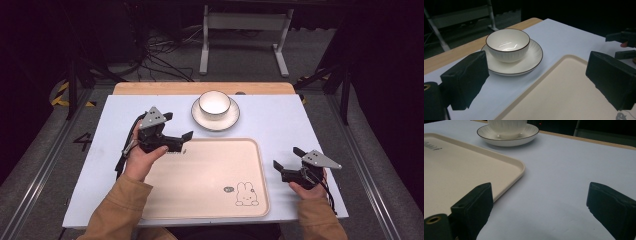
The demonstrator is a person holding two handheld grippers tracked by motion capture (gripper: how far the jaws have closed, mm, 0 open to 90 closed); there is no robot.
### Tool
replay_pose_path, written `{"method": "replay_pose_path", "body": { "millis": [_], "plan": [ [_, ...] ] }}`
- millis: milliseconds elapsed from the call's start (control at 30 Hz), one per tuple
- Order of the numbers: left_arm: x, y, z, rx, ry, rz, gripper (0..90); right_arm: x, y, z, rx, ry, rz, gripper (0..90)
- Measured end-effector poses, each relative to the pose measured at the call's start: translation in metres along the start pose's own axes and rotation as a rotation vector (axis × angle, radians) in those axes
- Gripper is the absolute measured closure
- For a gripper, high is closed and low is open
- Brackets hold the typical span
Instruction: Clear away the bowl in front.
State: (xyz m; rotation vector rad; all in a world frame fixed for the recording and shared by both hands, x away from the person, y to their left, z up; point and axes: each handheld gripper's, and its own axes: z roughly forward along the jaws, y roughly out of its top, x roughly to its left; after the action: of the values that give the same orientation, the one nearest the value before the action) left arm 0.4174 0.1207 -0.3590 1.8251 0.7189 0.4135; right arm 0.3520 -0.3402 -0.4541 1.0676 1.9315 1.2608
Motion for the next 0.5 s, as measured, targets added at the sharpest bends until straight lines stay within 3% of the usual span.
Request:
{"method": "replay_pose_path", "body": {
  "millis": [233, 333, 500],
  "plan": [
    [0.006, 0.014, 0.019, 0.005, -0.011, 0.002, 5.5, 0.000, 0.000, 0.000, -0.003, 0.000, 0.005, 7.7],
    [0.011, 0.018, 0.028, -0.004, -0.025, -0.033, 5.9, 0.000, 0.000, 0.000, -0.003, 0.001, 0.006, 7.7],
    [0.018, 0.023, 0.041, -0.008, -0.025, -0.055, 5.8, 0.000, 0.000, 0.000, -0.002, 0.002, 0.007, 7.7]
  ]
}}
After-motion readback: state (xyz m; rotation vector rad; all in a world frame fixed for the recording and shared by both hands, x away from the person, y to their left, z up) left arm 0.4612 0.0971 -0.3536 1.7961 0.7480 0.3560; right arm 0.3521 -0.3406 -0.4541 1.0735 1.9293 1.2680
